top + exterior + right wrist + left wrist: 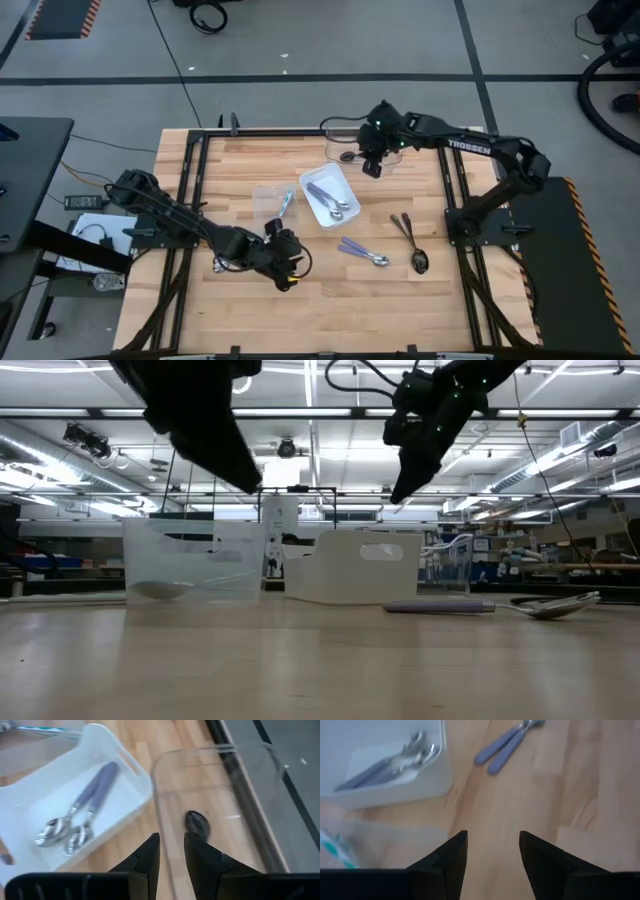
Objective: Sort silverware by color (type)
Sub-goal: Put the black spoon into the top transparent bin
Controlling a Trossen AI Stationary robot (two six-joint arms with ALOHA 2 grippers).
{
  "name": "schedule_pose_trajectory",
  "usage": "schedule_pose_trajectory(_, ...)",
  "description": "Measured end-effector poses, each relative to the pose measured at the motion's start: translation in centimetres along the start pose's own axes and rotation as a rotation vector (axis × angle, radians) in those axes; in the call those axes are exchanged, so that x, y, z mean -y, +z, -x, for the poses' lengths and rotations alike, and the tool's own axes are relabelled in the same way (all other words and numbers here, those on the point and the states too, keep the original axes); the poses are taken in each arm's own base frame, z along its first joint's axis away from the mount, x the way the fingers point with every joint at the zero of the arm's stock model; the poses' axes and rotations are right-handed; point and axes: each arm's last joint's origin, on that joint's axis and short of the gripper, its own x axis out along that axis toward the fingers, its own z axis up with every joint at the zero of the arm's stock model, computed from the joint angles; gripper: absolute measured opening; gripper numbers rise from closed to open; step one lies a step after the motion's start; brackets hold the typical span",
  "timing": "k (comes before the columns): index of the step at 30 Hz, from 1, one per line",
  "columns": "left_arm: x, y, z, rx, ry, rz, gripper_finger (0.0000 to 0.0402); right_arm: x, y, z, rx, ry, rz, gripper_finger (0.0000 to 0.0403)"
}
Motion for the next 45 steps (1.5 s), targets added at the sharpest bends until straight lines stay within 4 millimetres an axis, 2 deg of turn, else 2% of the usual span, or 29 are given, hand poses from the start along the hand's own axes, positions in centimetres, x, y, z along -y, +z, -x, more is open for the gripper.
schedule_pose_trajectory(5, -0.2, -0.7, 0.1, -0.054, 0.029, 0.010, 0.0185, -2.3, 0.4, 0.0, 0.009, 0.072, 0.050, 0.0096)
schedule_pose_trajectory(10, -0.4, -0.4, 1.4, -0.044, 0.018, 0.037, 0.0185, -4.7, 0.6, 1.6, 0.067, 0.159, 0.090, 0.0092)
schedule_pose_trajectory(13, -0.4, -0.5, 2.2, -0.037, 0.005, 0.052, 0.0185, -6.2, -0.3, 2.3, 0.098, 0.188, 0.090, 0.0091)
schedule_pose_trajectory(17, -0.2, -0.6, 2.2, -0.045, 0.003, 0.042, 0.0185, -8.1, -1.8, 3.1, 0.112, 0.229, 0.095, 0.0091)
schedule_pose_trajectory(23, -0.3, -0.9, 2.3, -0.084, -0.002, 0.075, 0.0185, -10.2, -3.5, 3.9, 0.104, 0.185, 0.086, 0.0091)
schedule_pose_trajectory(36, -0.4, -2.4, 2.7, -0.280, -0.025, 0.193, 0.0185, -13.5, -5.6, 3.0, 0.052, 0.119, 0.084, 0.0091)
schedule_pose_trajectory(45, -1.6, -4.0, 3.4, -0.412, 0.141, 0.275, 0.0185, -15.2, -7.1, 1.9, 0.092, 0.165, 0.103, 0.0091)
